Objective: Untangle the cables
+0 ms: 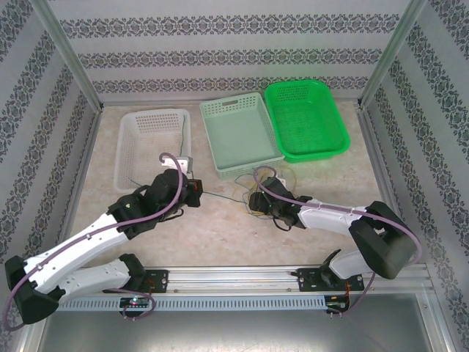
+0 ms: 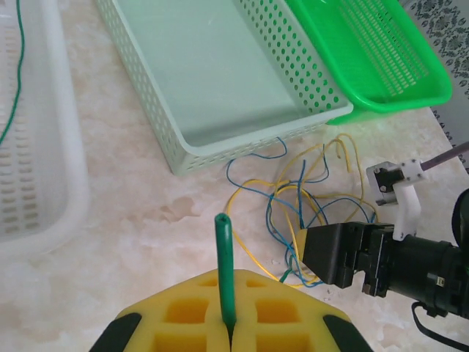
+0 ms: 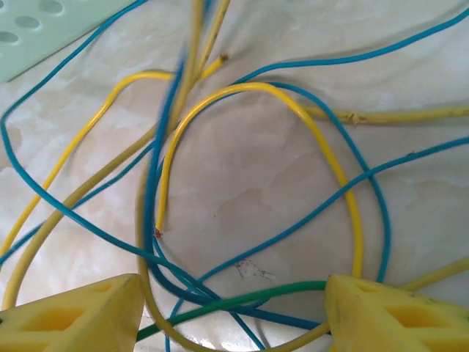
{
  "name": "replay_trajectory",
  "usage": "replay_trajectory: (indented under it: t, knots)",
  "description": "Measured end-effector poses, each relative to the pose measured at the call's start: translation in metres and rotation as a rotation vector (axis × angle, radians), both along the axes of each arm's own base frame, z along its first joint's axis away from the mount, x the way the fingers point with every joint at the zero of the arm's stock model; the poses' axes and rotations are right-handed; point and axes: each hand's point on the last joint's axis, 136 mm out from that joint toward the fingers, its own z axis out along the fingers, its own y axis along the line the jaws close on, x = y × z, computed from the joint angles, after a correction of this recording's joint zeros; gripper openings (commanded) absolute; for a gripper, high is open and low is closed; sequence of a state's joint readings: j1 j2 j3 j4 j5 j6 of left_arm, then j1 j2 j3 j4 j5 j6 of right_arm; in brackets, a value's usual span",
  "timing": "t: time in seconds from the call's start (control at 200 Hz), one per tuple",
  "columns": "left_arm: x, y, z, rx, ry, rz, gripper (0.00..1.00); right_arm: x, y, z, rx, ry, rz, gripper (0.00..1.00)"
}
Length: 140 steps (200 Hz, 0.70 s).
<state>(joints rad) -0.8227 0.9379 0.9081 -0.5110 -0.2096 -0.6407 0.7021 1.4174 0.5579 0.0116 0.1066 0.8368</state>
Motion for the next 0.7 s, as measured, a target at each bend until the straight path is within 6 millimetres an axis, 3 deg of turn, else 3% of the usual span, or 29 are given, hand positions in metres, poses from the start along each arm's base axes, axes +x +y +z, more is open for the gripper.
replay_trajectory:
  t: [0.155, 0.34, 0.42, 0.699]
  knots:
    - [-0.001, 0.021, 0.024, 0.072, -0.045, 0.025, 0.0, 0.0, 0.001, -0.003, 0.007, 0.009, 0.0, 0.68]
    - [-0.006, 0.061, 0.1, 0.077, -0.217, 0.112, 0.0, 0.001, -0.003, -0.007, -0.007, 0.016, -0.01, 0.68]
    - [-0.011, 0.077, 0.125, 0.086, -0.27, 0.145, 0.0, 0.001, -0.003, -0.007, -0.007, 0.017, -0.011, 0.68]
    - [-0.02, 0.108, 0.168, 0.179, -0.371, 0.198, 0.0, 0.002, -0.003, -0.008, -0.013, 0.018, -0.012, 0.68]
